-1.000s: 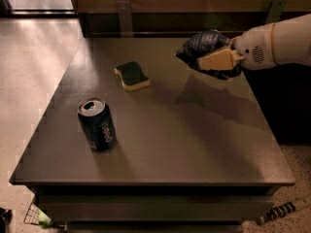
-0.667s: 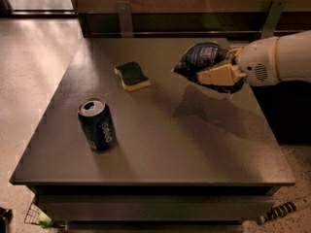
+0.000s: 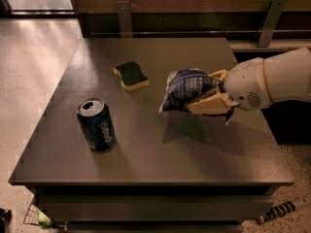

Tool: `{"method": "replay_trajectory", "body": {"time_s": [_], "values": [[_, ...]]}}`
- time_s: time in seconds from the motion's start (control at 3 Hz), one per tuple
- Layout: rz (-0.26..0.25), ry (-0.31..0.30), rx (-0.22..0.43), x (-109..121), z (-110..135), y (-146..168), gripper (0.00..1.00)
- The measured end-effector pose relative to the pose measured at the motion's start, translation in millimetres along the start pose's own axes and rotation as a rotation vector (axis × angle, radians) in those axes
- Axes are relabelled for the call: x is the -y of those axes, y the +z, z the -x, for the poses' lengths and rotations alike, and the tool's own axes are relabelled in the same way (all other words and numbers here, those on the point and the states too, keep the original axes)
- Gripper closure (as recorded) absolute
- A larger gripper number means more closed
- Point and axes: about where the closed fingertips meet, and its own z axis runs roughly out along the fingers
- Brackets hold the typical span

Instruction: Move blue chip bag near pepsi can

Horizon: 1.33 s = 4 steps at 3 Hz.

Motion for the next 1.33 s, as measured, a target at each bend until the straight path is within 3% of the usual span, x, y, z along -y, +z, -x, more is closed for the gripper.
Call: {"method": "replay_trajectory", "body": {"time_s": [0.67,1.33], "values": [[0.144,-0.173,-0.017,-30,25,29,0.98],[0.140,-0.172,-0.018,-31,27,29,0.54]]}}
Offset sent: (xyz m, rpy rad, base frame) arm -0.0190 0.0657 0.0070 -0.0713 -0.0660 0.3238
